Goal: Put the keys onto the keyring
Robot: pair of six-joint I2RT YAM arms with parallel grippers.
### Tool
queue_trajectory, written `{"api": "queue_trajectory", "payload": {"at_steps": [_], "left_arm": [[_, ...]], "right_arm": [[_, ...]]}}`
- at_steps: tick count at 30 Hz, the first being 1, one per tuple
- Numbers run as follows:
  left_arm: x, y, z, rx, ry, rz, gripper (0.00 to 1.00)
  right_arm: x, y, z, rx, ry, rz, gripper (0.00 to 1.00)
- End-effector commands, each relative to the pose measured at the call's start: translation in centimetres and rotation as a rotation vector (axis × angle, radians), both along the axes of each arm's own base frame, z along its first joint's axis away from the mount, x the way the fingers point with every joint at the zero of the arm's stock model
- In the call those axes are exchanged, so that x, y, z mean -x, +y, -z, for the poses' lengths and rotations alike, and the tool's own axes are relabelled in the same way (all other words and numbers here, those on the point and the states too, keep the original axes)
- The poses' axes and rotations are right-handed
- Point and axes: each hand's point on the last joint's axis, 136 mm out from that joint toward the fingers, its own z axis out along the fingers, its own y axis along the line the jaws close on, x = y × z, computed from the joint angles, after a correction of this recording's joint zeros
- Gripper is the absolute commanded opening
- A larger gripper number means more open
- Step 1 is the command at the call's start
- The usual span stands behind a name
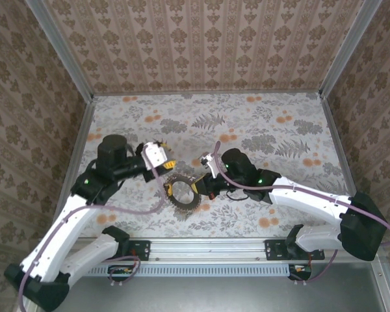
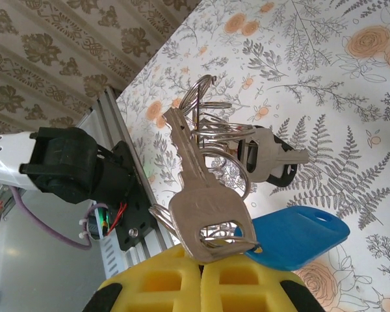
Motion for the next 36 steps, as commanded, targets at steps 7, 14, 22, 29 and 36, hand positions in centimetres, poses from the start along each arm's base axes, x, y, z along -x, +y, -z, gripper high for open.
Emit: {"api": "queue_trajectory", "payload": {"at_steps": [7, 14, 22, 29, 36], "left_arm": [[4.5, -2.0, 2.1, 0.245, 0.371, 0.113, 0.34], [5.3, -3.9, 4.4, 0.166, 0.389, 0.162, 0.21], [5.6, -4.1, 5.5, 0.127, 0.362, 0.185, 0.25], [5.7, -3.8, 7.1, 0.079, 0.396, 0.164, 0.23], [5.5, -3.4, 7.9, 0.069, 0.411, 0.122, 0.25]], "right_arm": [[-1.0, 0.4, -3.6, -0.132, -0.103, 0.036, 0.00], [-0.7, 1.1, -3.6, -0.122, -0.107, 0.012, 0.00], [-0.2, 1.4, -3.8, -0.094, -0.139, -0.011, 0.00], [-0.4, 1.1, -4.1, -0.078, -0.181, 0.012, 0.00], [-0.6, 0.6, -4.2, -0.069, -0.206, 0.031, 0.00]]}}
